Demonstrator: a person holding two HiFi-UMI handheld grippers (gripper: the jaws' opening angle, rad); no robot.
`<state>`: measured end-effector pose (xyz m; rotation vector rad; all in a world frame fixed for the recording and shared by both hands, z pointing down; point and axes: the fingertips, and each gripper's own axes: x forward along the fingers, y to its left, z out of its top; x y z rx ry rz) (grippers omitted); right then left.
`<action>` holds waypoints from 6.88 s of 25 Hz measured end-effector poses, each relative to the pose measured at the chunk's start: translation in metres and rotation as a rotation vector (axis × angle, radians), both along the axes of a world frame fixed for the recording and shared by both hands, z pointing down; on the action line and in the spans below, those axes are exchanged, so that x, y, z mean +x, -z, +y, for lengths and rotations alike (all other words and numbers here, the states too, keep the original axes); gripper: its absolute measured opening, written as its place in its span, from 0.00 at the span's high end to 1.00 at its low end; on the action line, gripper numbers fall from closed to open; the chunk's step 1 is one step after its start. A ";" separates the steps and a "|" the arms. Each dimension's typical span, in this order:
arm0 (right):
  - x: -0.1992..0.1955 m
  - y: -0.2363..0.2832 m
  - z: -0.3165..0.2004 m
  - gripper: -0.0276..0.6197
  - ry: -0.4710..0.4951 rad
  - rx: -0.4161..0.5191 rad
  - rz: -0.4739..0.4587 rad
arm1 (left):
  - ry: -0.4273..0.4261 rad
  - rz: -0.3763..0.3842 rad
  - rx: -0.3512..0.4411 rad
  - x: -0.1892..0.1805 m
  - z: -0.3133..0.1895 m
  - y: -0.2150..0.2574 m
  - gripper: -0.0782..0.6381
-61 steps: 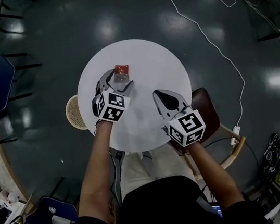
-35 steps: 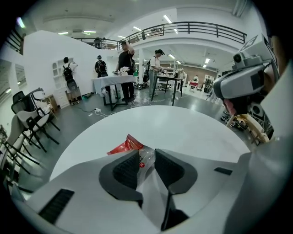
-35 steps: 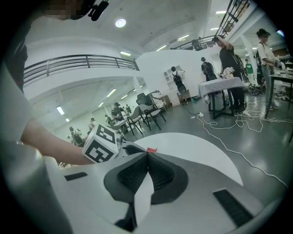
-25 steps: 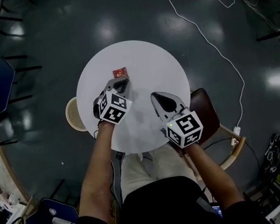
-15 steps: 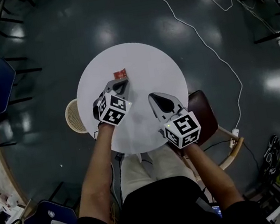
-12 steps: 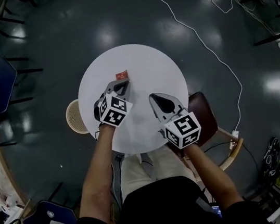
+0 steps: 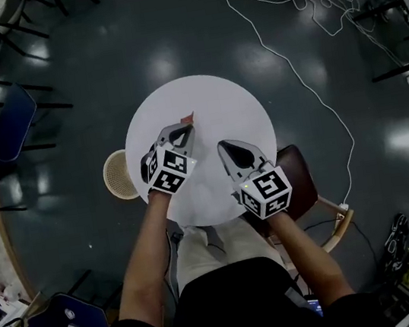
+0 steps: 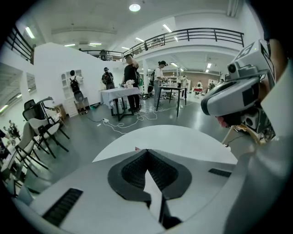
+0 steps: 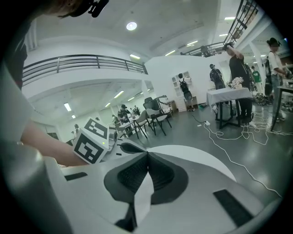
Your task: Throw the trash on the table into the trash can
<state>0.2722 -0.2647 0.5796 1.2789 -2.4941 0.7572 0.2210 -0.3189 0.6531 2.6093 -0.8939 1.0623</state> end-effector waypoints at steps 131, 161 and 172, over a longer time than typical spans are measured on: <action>-0.524 -0.315 0.052 0.93 0.207 -0.138 0.072 | 0.513 0.253 -0.123 -0.535 0.131 -0.284 0.87; -0.521 -0.365 0.060 0.93 0.263 -0.171 0.165 | 0.481 0.051 -0.206 -0.554 0.135 -0.413 0.76; -0.514 -0.358 0.067 0.93 0.256 -0.167 0.167 | 0.476 0.057 -0.211 -0.552 0.144 -0.401 0.78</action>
